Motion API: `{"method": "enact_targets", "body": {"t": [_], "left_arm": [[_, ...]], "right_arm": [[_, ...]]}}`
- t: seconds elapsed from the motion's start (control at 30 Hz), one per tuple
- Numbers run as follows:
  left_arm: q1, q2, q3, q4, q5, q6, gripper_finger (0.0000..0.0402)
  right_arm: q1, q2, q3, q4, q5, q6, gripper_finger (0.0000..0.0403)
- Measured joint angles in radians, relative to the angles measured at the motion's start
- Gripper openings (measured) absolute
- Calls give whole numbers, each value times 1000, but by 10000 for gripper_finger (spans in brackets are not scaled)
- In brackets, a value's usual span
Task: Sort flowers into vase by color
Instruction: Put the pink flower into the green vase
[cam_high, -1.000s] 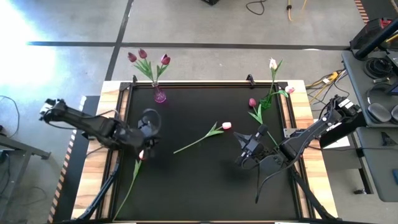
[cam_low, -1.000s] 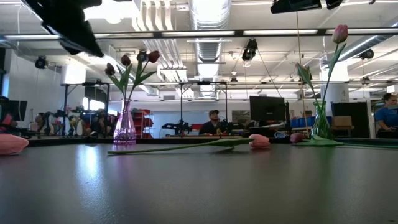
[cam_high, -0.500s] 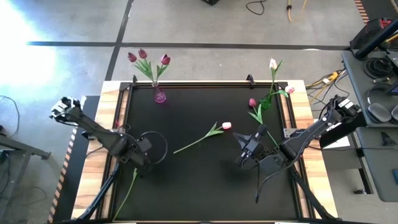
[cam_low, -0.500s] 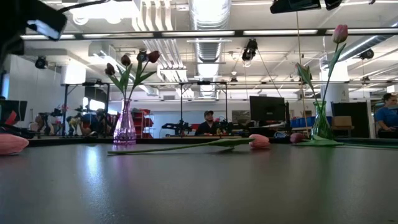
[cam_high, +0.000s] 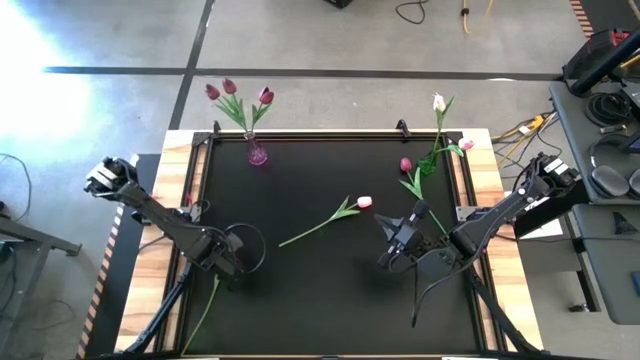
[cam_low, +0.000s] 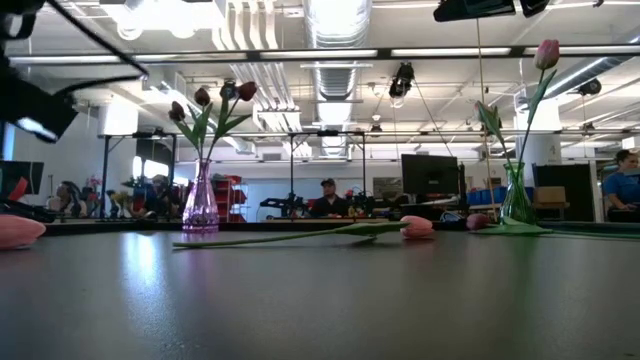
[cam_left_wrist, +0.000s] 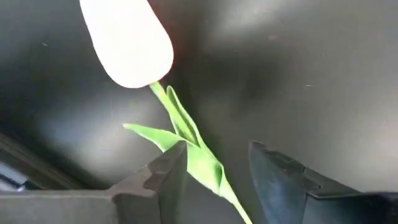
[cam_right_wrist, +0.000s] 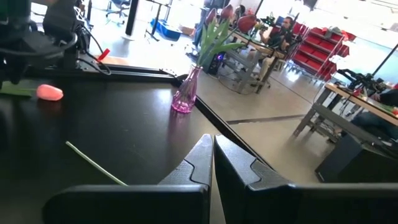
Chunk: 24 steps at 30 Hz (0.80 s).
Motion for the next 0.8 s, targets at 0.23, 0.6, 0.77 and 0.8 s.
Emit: {"method": "enact_targets", "body": {"t": [0.23,0.6,0.77,0.8], "left_arm": [[0,-6,-79,38,11,-25,155],[-16,-9,-126,130,-37,32,44],[-27,-30,-37,139,-221,90,5],[-29,-35,-6,142,-275,111,6]], "right_arm": [[0,0,0,1,0,0,9],[1,0,0,4,0,1,9],[3,0,0,-1,-1,0,9],[3,0,0,-5,-10,0,9]]}}
